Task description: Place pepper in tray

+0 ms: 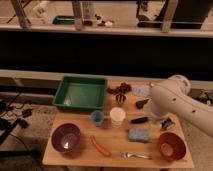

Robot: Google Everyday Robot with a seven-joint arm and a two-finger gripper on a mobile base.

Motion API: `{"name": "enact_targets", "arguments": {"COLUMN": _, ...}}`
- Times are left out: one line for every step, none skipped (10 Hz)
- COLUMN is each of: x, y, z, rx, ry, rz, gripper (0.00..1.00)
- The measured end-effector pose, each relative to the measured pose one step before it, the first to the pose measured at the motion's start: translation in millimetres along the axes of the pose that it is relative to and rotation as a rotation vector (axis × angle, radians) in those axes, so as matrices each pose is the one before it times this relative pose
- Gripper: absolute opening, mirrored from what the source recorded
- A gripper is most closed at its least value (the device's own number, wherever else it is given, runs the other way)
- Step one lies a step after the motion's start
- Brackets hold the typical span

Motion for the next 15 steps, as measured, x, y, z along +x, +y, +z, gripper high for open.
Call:
{"name": "enact_targets", "arguments": {"x": -15.28, "y": 10.3, "z": 0.21, "rx": -0.00833, "ry": -0.01289, "rz": -0.03409, "gripper": 0.8}}
{"name": "enact_targets", "arguments": {"x": -10.34, "y": 6.61, "z": 0.71, "rx": -0.00795, "ry": -0.0099, "rz": -0.02521, "gripper": 0.8}}
{"name": "enact_targets", "arguments": {"x": -13.36, "y": 7.2, "z": 1.63, "rx": -0.01377, "ry": -0.01779, "rz": -0.03273, "gripper": 0.8}}
{"name": "enact_targets", "arguments": {"x": -12.38, "y": 5.9, "z": 1.31, "rx": -0.01328, "ry": -0.01915, "rz": -0.02829, "gripper": 0.8}}
{"name": "enact_targets", "arguments": {"x": -13.93, "y": 6.14, "z": 3.33, "rx": -0.01616, "ry": -0.01937, "rz": -0.02915, "gripper": 0.8}}
{"name": "enact_targets", "arguments": {"x": -14.86, "y": 3.75, "z": 4.34, "rx": -0.01594, "ry": -0.01335, "rz": -0.03233, "gripper": 0.8}}
{"name": "enact_targets", "arguments": {"x": -16.48, "y": 2.75, "z": 6.34, "rx": -0.01664, "ry": -0.00944, "rz": -0.03888, "gripper": 0.8}}
{"name": "enact_targets", "arguments": {"x": -17.45, "y": 0.42, "z": 7.49, "rx": -0.01624, "ry": -0.00981, "rz": -0.03445, "gripper": 0.8}}
{"name": "enact_targets", "arguments": {"x": -12.6, "y": -1.69, "z": 5.44, "rx": -0.01042, "ry": -0.00842, "rz": -0.02338, "gripper": 0.8}}
{"name": "enact_targets", "arguments": {"x": -10.75, "y": -1.46, "z": 3.97, "rx": -0.0076, "ry": -0.00663, "rz": -0.02047, "gripper": 0.8}}
{"name": "enact_targets", "arguments": {"x": -13.3, "y": -1.26, "z": 5.24, "rx": -0.00058, "ry": -0.01276, "rz": -0.02425, "gripper": 0.8}}
{"name": "enact_targets", "arguments": {"x": -7.41, "y": -0.61, "z": 3.8, "rx": 0.00371, "ry": -0.00973, "rz": -0.01379, "gripper": 0.8}}
{"name": "enact_targets", "arguments": {"x": -8.0, "y": -0.11, "z": 5.39, "rx": 0.00895, "ry": -0.01435, "rz": -0.01092, "gripper": 0.8}}
{"name": "enact_targets", "arguments": {"x": -4.86, "y": -0.13, "z": 4.44, "rx": 0.01581, "ry": -0.01458, "rz": 0.01075, "gripper": 0.8}}
{"name": "enact_targets", "arguments": {"x": 0.93, "y": -0.09, "z": 4.51, "rx": 0.02142, "ry": 0.00109, "rz": 0.03206, "gripper": 0.8}}
